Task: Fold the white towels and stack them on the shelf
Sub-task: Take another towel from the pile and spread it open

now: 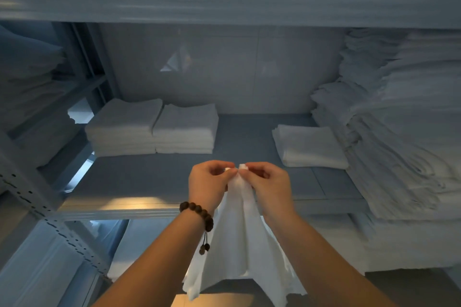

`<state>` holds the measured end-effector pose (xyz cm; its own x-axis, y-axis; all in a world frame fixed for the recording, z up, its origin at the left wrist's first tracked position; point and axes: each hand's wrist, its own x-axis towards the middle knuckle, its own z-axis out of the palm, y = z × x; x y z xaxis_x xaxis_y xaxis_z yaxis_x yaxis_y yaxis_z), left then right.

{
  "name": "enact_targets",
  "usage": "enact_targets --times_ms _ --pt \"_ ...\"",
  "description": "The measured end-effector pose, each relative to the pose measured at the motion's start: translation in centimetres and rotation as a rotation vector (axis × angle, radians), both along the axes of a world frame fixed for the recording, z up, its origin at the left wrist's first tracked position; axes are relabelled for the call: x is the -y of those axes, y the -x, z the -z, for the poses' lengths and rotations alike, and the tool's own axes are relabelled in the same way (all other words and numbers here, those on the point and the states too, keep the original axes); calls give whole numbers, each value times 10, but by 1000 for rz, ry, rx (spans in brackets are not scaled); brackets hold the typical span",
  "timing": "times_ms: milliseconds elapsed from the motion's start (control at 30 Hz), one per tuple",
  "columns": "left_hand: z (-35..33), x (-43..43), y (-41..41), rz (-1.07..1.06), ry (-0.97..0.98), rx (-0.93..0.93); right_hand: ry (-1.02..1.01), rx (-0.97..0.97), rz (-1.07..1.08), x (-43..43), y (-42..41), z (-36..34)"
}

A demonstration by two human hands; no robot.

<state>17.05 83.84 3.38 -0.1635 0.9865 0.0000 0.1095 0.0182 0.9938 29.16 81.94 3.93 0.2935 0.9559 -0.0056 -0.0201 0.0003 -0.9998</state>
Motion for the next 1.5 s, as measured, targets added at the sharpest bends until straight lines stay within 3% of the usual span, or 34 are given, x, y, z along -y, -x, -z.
enact_targets --times_ms 300,467,567,633,700,767,900,1067,1200,1333,1500 --pt "-11 6 1 133 -32 -56 -31 199 -89 10 -1 -6" --pt "-24 5 19 287 -80 -298 74 -120 -301 13 -3 -19" --pt "-35 0 28 373 -195 -450 47 -139 -241 2 -22 -25" --pt "-42 -4 33 359 -256 -520 -11 15 -126 -8 -45 -20" --pt "-48 -8 38 356 -283 -580 -63 293 -97 -16 -69 -6" --pt "-51 -11 44 369 -313 -653 -82 519 -186 -20 -89 11" --pt "-58 -15 54 441 -378 -748 -22 718 -477 -27 -103 38" --pt "-62 -14 68 473 -484 -849 42 861 -717 -31 -86 55" --pt "-62 -13 82 408 -507 -866 -62 803 -736 -31 -74 62" --pt "-63 -12 93 381 -483 -855 -5 997 -906 -33 -60 73" --pt "-64 -11 109 320 -483 -853 -1 1101 -887 -36 -43 69"
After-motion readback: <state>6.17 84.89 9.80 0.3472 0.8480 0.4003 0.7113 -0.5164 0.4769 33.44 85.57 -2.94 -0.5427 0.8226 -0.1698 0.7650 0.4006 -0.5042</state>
